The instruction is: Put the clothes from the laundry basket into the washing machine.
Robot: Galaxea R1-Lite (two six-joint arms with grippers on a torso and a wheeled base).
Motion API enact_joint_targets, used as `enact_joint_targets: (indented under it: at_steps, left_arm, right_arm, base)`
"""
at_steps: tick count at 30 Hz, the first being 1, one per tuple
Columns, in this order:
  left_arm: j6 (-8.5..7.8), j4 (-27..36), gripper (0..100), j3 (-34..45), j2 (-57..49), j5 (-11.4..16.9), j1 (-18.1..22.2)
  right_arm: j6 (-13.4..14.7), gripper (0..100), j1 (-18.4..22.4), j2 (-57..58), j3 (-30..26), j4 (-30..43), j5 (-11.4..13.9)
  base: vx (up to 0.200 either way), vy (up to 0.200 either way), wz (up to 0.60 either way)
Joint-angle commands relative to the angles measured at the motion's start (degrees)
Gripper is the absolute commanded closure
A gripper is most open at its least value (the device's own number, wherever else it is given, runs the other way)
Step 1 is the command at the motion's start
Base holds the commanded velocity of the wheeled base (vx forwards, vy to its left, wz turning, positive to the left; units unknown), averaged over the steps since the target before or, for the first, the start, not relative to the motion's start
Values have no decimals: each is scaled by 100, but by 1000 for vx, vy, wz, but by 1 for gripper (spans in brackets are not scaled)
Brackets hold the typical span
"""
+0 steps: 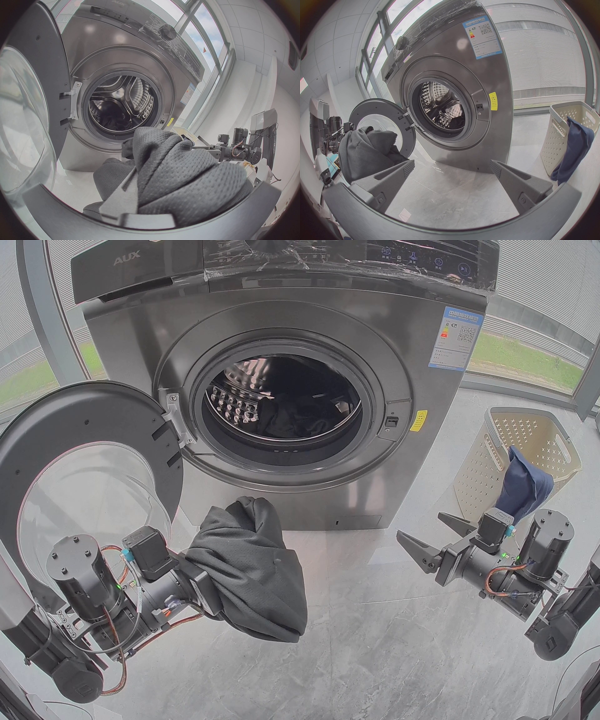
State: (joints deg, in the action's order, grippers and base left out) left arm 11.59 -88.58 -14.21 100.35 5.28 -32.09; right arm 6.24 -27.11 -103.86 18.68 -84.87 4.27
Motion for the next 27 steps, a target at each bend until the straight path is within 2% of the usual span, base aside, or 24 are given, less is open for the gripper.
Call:
enact_joint_targets:
  at_steps: [1, 12, 17, 22, 27]
  left_arm:
    - [-17, -2, 100, -29, 19, -1, 1]
    - [-26, -2, 100, -29, 134, -1, -17]
    - [-175, -2, 100, -29, 257, -9, -79]
    - [-175, -10, 100, -46, 257, -18, -202]
    - [-166, -10, 100, -55, 274, -18, -386]
  right_arm:
    - [9, 0, -49, -81, -39, -3, 4]
    - [9, 0, -303, -90, -259, -3, 4]
    - [-9, 0, -470, -90, -409, -3, 13]
    - [-35, 0, -646, -90, -602, -3, 22]
    - [-35, 0, -936, -90, -787, -3, 22]
  base:
    - [200, 0, 0]
    - [200, 0, 0]
    - [200, 0, 0]
    - [200, 0, 0]
    - [0, 0, 0]
